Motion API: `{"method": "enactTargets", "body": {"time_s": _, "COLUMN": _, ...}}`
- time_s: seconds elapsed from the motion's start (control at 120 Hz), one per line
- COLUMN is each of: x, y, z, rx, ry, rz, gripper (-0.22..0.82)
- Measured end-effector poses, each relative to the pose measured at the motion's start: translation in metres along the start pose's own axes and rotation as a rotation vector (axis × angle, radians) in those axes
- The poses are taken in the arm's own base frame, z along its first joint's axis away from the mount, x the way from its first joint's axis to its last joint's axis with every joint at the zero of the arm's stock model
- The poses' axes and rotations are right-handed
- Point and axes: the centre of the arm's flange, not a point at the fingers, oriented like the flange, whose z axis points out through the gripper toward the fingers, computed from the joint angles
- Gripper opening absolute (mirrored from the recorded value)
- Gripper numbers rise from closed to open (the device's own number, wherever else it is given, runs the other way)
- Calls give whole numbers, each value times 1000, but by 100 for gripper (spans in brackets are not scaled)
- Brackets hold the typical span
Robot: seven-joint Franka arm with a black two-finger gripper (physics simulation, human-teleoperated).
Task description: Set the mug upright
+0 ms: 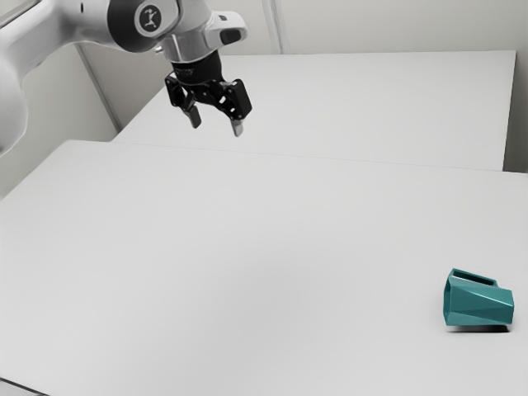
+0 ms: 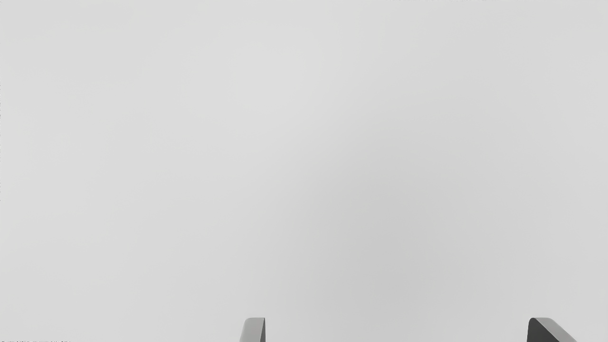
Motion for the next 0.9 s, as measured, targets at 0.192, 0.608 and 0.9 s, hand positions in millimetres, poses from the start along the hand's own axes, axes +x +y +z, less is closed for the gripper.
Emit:
{"method": "enactTargets", "body": {"time_s": 0.192, "x": 2, "y": -30, "z": -1, "rx": -4, "ry": 4, "rz": -66, "gripper": 60}}
{"method": "enactTargets", "body": {"time_s": 0.608, "x": -2, "y": -90, "z": 87, "rx": -356, "ry": -84, "rz": -289, "gripper": 60}}
{"method": "enactTargets", "body": {"time_s": 0.9, "x": -12, "y": 15, "z": 152, "rx": -556, "ry": -62, "rz": -182, "gripper": 60}}
